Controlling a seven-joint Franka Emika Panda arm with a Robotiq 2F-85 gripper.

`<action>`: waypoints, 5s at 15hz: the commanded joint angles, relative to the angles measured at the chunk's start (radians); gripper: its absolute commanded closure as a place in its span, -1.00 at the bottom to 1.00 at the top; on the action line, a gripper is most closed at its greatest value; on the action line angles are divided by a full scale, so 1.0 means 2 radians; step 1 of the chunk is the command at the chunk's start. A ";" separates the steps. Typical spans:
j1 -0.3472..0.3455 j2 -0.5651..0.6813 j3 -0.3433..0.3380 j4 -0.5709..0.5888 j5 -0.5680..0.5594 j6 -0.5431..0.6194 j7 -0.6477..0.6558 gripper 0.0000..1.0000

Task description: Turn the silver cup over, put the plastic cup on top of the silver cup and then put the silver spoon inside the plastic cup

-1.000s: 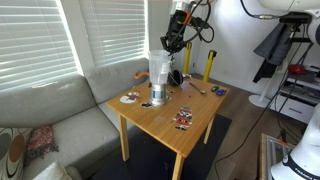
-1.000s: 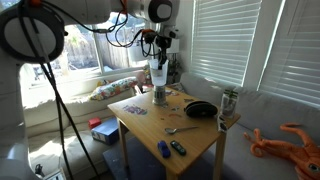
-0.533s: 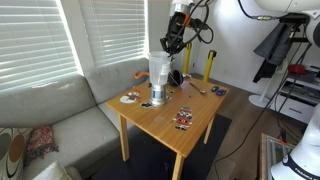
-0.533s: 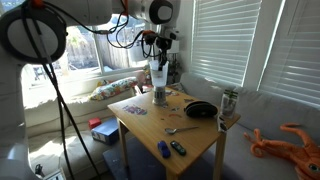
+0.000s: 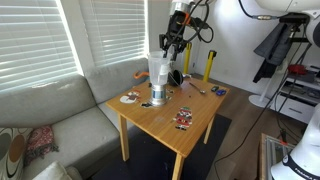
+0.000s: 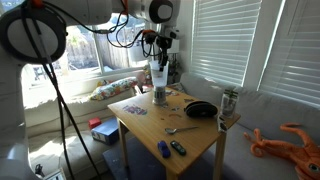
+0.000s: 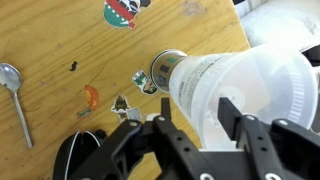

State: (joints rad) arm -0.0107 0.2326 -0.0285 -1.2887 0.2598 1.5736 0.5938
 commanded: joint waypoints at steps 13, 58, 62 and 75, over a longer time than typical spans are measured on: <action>-0.041 -0.166 -0.048 -0.176 -0.089 0.098 -0.179 -1.00; -0.075 -0.088 -0.072 -0.345 -0.120 0.255 -0.206 0.96; -0.061 -0.132 -0.060 -0.327 -0.139 0.242 -0.198 0.96; -0.030 -0.204 -0.008 -0.308 -0.142 0.332 -0.158 0.82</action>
State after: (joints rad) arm -0.0655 -0.1763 -0.0495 -1.9083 -0.0264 2.2408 0.2789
